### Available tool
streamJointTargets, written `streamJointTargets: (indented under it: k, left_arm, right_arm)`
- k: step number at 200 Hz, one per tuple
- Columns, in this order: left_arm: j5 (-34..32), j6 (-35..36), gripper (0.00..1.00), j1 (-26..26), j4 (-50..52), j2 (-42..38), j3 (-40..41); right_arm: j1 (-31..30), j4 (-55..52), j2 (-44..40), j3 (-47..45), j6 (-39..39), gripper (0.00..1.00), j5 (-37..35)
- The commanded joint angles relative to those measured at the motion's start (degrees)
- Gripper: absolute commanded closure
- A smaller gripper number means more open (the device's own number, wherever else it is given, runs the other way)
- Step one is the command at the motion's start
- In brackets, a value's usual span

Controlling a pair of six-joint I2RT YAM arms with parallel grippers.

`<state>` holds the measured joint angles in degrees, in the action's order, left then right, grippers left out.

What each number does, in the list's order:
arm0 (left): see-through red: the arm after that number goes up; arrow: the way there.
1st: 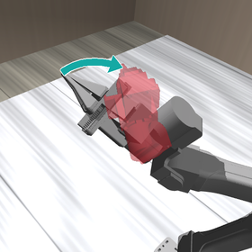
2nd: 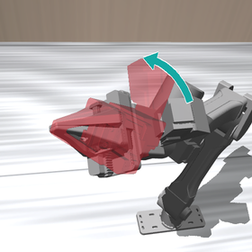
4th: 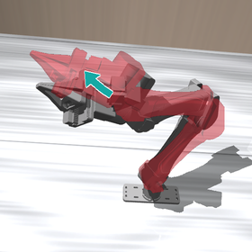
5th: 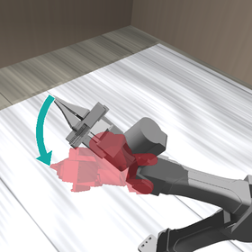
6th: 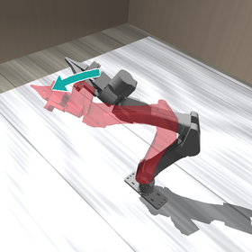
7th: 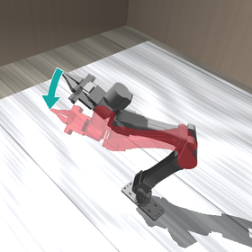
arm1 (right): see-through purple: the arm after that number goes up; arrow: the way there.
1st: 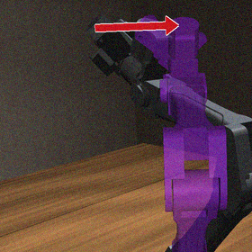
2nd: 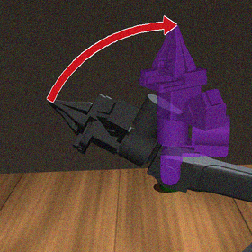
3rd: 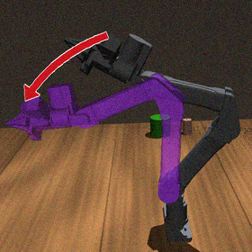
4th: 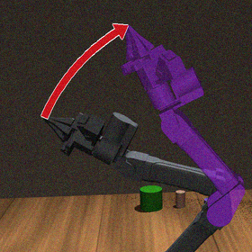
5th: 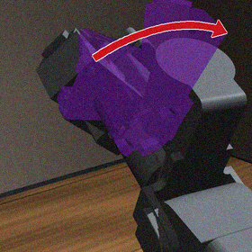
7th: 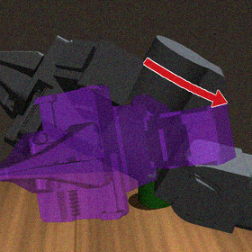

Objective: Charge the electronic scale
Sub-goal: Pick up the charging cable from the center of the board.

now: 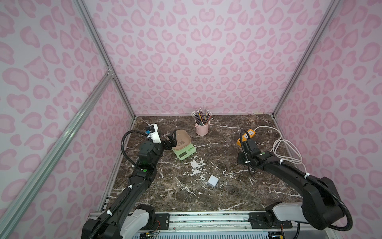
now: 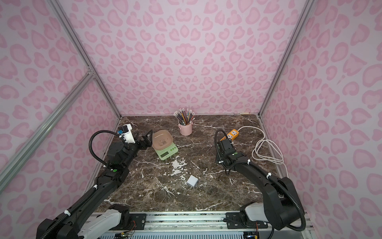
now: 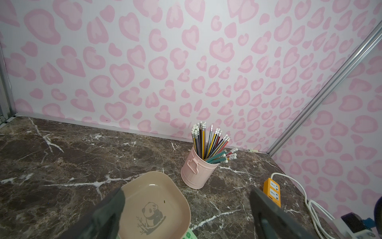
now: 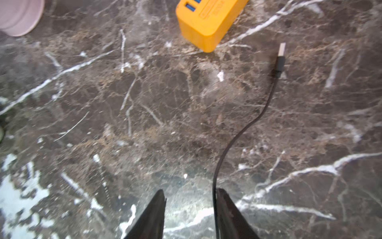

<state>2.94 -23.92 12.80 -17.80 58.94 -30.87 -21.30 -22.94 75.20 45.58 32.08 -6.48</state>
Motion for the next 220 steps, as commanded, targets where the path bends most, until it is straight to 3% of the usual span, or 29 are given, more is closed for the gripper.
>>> streamJointTargets:
  k: [1,36,74,97,118,142,169,220]
  left_arm:
    - [3.1,-0.6,0.05,0.9,-1.8,0.9,-0.6]
    - [9.9,-3.2,0.05,3.7,-2.1,4.8,-3.2]
    - [14.7,-4.7,0.05,10.4,-1.4,7.7,-5.6]
    - [17.9,1.4,0.04,12.9,-7.4,7.6,-2.7]
    - [21.6,12.2,0.07,13.6,-17.2,7.5,2.2]
    - [25.5,22.8,0.09,15.7,-19.3,12.3,2.4]
    - [26.9,25.3,0.11,18.9,-25.6,18.8,2.5]
    - [22.2,31.1,0.11,23.7,-30.7,27.8,0.8]
  right_arm:
    - [-0.4,4.9,-4.0,0.1,-1.4,0.6,9.7]
    - [-3.3,10.0,-10.3,-0.6,-4.8,0.81,21.4]
    - [-4.8,14.8,-13.3,-2.0,-7.4,0.94,31.5]
    - [-4.9,15.8,-14.7,-1.5,-9.8,0.97,35.4]
    - [-5.0,16.5,-15.8,-0.9,-10.7,1.0,37.3]
    - [-5.0,17.2,-16.8,-0.4,-11.2,1.0,39.8]
    - [-4.9,16.5,-17.3,1.2,-11.5,1.0,42.3]
    - [-5.0,16.4,-18.6,3.3,-10.9,1.0,46.3]
